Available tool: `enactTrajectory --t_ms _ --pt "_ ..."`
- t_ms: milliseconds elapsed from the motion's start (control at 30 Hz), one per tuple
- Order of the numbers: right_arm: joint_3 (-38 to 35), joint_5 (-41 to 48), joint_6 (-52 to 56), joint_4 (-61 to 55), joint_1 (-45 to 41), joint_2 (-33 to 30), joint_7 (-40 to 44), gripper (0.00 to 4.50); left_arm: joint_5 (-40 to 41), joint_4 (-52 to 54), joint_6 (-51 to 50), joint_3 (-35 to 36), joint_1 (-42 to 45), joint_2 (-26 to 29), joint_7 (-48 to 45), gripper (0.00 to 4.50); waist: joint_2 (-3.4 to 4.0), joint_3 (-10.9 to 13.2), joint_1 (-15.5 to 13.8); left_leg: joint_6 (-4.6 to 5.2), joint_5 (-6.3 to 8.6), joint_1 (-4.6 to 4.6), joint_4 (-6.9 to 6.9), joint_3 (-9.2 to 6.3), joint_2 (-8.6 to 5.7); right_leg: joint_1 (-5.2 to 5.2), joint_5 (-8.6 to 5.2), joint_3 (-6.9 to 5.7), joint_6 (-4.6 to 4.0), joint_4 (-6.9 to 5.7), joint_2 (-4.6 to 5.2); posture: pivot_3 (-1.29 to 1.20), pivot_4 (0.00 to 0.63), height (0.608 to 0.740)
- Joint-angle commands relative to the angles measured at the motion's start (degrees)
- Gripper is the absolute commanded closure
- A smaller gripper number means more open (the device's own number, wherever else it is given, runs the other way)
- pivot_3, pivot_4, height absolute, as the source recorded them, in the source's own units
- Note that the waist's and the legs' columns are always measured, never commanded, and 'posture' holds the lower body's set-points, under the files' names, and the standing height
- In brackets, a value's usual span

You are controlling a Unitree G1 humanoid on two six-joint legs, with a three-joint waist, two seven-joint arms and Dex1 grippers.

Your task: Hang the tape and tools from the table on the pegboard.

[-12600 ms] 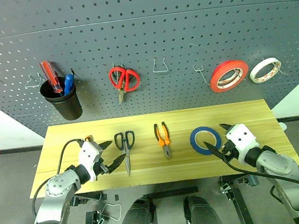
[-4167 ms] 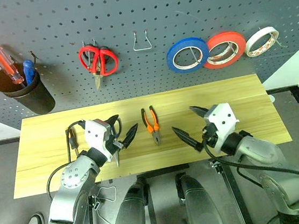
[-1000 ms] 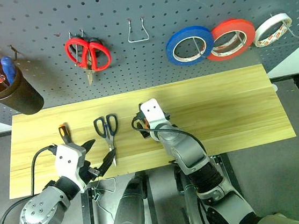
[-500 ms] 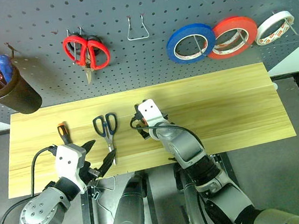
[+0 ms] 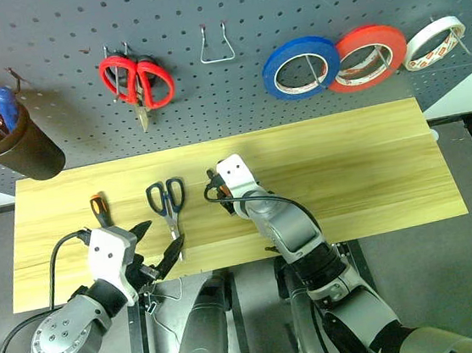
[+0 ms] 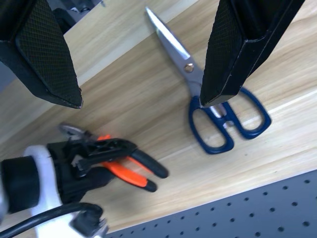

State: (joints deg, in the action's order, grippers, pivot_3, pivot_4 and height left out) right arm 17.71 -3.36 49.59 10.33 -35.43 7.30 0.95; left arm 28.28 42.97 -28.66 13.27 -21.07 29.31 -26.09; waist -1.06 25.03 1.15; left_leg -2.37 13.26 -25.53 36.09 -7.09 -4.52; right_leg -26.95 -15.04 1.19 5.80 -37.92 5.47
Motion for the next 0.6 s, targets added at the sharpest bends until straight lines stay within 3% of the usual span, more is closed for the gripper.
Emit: enactTrajectory --t_ms 33,300,600 --pt "0.2 0.9 -1.5 -2.6 -0.9 3.0 1.0 1.65 2.0 1.8 -0.6 1.2 -2.8 0.9 -2.1 0.54 0.0 0.0 0.0 0.0 0.0 0.0 -0.02 0.02 0.0 -0.01 0.0 0.03 0.0 0.0 0.0 0.09 0.517 0.711" --pt "1.5 3.4 2.4 -17.9 3.5 -0.9 6.9 1.65 10.2 2.6 -1.3 0.2 -2.5 2.8 -8.5 0.54 0.0 0.0 -0.1 -0.01 -0.01 -0.32 -0.01 0.04 0.01 -0.28 0.01 0.05 0.0 0.01 0.0 0.09 0.476 0.711" --pt "0.3 4.7 2.4 -25.6 7.0 -7.3 12.7 1.65 12.1 -1.6 -0.5 -2.3 2.6 5.1 -14.4 0.54 -0.12 -0.1 -0.2 -0.25 -0.14 -0.31 0.01 -0.02 0.01 -0.28 0.03 0.0 -0.02 -0.03 -0.01 0.1 0.399 0.711"
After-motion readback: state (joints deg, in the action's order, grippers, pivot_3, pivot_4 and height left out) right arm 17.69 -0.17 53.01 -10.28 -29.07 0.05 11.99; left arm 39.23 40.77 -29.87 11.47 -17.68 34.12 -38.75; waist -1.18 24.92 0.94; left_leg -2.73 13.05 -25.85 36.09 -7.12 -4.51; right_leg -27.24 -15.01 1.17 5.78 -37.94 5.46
